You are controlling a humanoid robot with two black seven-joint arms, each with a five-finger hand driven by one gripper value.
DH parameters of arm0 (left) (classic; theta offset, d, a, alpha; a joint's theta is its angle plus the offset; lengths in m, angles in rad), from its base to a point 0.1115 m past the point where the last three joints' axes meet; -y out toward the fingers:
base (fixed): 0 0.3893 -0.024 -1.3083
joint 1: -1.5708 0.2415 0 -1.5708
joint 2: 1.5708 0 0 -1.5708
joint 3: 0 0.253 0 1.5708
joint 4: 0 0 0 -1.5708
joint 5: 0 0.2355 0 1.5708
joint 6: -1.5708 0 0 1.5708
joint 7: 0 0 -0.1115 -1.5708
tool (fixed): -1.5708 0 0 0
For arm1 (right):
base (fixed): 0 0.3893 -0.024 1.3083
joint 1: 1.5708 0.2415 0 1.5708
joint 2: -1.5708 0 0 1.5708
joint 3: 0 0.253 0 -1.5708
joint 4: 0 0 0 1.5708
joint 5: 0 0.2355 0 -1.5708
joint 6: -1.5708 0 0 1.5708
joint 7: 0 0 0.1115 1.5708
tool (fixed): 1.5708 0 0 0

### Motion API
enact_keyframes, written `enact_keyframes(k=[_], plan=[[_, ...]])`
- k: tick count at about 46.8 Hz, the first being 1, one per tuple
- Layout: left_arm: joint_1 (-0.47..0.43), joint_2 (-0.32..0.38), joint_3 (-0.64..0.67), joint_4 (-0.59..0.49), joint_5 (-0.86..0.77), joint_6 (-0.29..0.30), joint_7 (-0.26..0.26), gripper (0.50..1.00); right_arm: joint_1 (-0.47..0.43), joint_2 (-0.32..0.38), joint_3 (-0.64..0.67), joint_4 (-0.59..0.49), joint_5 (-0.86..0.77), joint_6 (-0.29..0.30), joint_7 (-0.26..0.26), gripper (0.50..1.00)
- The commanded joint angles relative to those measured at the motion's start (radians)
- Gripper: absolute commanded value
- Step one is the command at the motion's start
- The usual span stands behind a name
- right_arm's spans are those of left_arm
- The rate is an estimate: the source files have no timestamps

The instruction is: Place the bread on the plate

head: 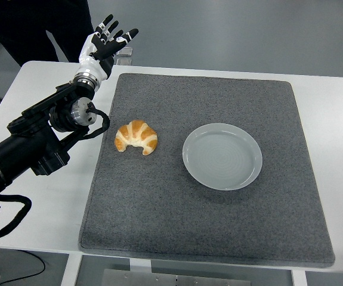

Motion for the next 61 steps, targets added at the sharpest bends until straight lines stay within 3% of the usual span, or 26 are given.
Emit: enact_keyframes(k=[1,7,14,24,33,46,50,61], plan=[[-0.012,0.007,0.038,-0.007,0.09,0.027,0.0,1.0,0.0,0.0,0.0,0.0,0.0,0.0,0.0,0.952],[-0.047,0.018,0.133,-0.031,0.193,0.054,0.0,0.999,0.0,0.0,0.0,0.0,0.0,-0.001,0.0,0.952],[-0.094,0.1,0.235,-0.131,0.196,0.056,0.006,0.996,0.0,0.0,0.0,0.0,0.0,0.0,0.0,0.952],[-0.222,0.203,0.582,-0.258,0.196,0.037,0.015,1.0,0.0,0.0,0.0,0.0,0.0,0.0,0.0,0.952],[-0.265,0.263,0.67,-0.318,0.199,0.011,0.017,1.0,0.0,0.0,0.0,0.0,0.0,0.0,0.0,0.952],[-0.464,0.352,0.984,-0.436,0.211,-0.007,0.015,1.0,0.0,0.0,0.0,0.0,0.0,0.0,0.0,0.952],[-0.509,0.358,1.065,-0.458,0.275,-0.012,0.015,1.0,0.0,0.0,0.0,0.0,0.0,0.0,0.0,0.952],[-0.516,0.424,1.15,-0.497,0.506,-0.015,0.014,0.999,-0.002,0.0,0.0,0.0,0.0,0.0,0.0,0.952]])
